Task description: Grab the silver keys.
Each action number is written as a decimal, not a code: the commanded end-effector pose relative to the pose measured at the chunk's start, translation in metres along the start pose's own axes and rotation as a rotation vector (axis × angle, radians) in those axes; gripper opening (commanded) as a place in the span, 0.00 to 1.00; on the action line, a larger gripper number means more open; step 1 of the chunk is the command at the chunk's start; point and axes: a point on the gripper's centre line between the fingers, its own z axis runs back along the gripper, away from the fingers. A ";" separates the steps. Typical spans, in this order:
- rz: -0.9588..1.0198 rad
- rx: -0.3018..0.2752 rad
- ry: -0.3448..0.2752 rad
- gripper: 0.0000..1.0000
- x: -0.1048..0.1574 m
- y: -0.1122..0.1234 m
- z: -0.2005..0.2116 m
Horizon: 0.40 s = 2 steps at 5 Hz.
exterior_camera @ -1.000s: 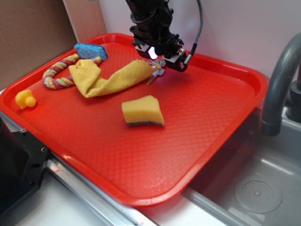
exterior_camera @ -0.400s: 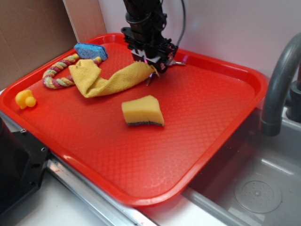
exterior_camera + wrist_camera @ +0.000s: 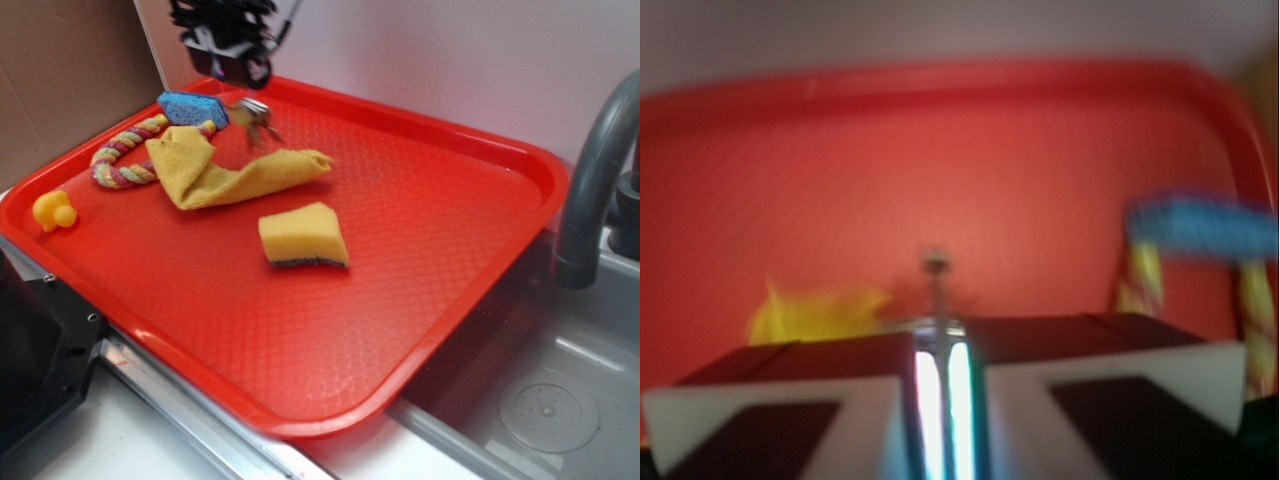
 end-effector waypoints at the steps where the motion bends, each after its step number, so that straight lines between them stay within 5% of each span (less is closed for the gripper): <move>1: -0.092 -0.058 0.049 0.00 -0.019 -0.014 0.110; 2: -0.060 0.010 0.027 0.00 -0.022 -0.025 0.122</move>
